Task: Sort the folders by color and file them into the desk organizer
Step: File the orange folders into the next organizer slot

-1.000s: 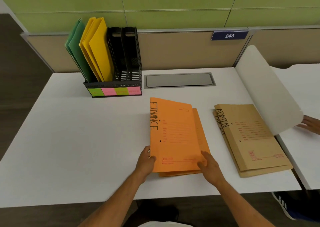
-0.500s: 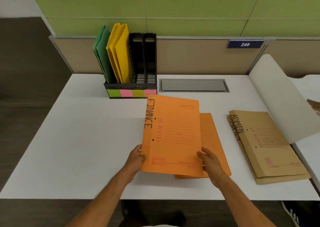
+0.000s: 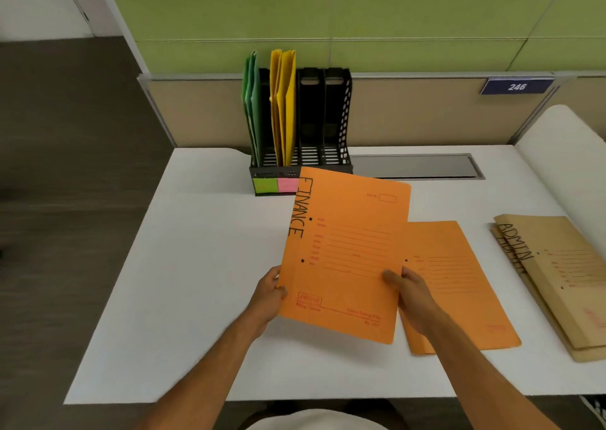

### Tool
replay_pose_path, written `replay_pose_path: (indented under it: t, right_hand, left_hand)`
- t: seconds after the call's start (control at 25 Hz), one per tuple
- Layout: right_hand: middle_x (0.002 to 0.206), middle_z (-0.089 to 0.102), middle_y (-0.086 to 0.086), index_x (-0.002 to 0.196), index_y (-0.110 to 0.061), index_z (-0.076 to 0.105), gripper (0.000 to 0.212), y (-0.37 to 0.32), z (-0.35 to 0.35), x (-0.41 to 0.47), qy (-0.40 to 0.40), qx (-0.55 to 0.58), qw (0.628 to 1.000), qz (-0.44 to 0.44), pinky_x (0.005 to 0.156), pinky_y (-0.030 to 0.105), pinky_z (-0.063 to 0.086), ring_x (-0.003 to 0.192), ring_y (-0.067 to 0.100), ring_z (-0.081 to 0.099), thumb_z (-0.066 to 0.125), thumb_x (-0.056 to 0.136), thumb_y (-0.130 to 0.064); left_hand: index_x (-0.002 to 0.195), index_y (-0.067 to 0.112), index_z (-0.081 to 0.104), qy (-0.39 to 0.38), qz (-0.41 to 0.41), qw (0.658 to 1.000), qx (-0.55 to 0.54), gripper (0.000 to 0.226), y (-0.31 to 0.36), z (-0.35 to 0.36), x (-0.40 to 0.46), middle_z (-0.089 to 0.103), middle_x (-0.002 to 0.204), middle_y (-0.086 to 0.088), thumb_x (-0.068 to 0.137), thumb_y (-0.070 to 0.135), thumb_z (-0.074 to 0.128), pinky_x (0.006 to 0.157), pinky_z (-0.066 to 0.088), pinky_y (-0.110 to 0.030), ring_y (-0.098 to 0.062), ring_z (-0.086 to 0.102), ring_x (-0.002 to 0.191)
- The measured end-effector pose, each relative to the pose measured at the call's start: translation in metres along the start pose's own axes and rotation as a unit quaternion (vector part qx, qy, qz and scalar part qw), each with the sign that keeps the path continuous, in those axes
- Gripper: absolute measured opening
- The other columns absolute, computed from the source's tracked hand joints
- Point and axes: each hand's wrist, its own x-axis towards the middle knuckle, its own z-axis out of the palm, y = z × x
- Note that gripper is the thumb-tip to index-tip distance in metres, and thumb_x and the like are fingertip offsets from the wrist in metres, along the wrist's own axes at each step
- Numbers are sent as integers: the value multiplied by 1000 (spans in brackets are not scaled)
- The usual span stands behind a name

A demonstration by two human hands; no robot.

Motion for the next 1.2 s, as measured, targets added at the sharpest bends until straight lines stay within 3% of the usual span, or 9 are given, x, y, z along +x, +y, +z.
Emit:
replay_pose_path:
  t: [0.16,0.36,0.52,0.72,0.88,1.0,1.08,1.2]
  right_hand:
    - [122,72,3,124,-32,64,38,7,30,-2,-5,3,1000,27,89,52,57,108,30,71,61,92,-10]
    - [125,71,2,130,-35,57,54,13,41,-10,-56,-1,995,88,83,47,60,112,30,70,78,80,-37]
    - [126,71,-3,118,-51,62,35,11,45,-5,-80,-34,994,66,87,53,58,115,29,68,76,87,-41]
    - [128,69,-3,123,-45,61,42,8,56,5,-85,-57,994,49,84,47,61,113,26,69,77,85,-43]
    - [131,68,-1,134,-37,56,53,7,58,8,-71,-50,996,16,88,53,59,115,27,68,76,85,-45]
    - [132,67,-4,130,-46,57,44,-6,56,10,-45,-44,997,-40,84,51,60,115,25,68,71,90,-39]
    - [132,67,-3,132,-40,58,41,-18,57,16,-7,-34,997,-66,80,43,61,114,24,69,69,93,-34]
    - [127,70,-3,126,-34,61,36,-41,62,29,45,-23,993,-108,80,37,62,113,23,69,68,90,-33]
  left_hand:
    - [127,40,57,-30,-13,999,12,50,-10,-36,4,75,111,12,98,3,41,70,61,-29,-13,74,98]
    - [127,43,58,-62,-20,997,40,54,-15,-60,11,74,114,9,98,2,40,74,62,-32,-16,74,100]
    - [126,45,58,-63,-12,997,48,53,-21,-69,11,74,115,8,98,4,41,75,62,-34,-16,73,101]
    - [119,48,62,-34,-2,998,61,53,-19,-80,22,75,109,8,97,2,45,74,62,-33,-15,75,96]
    - [119,40,65,-13,-3,997,82,46,-10,-82,35,73,110,4,95,4,52,73,63,-33,-12,74,92]
    - [136,22,57,30,26,986,161,46,13,-88,56,65,128,0,95,2,57,97,55,-37,-19,64,117]
    - [149,19,44,58,74,967,237,56,43,-95,77,51,147,-2,97,5,59,112,41,-35,-22,48,136]
    - [157,21,28,79,155,921,349,67,103,-100,118,31,162,-1,98,15,59,118,29,-34,-22,33,147]
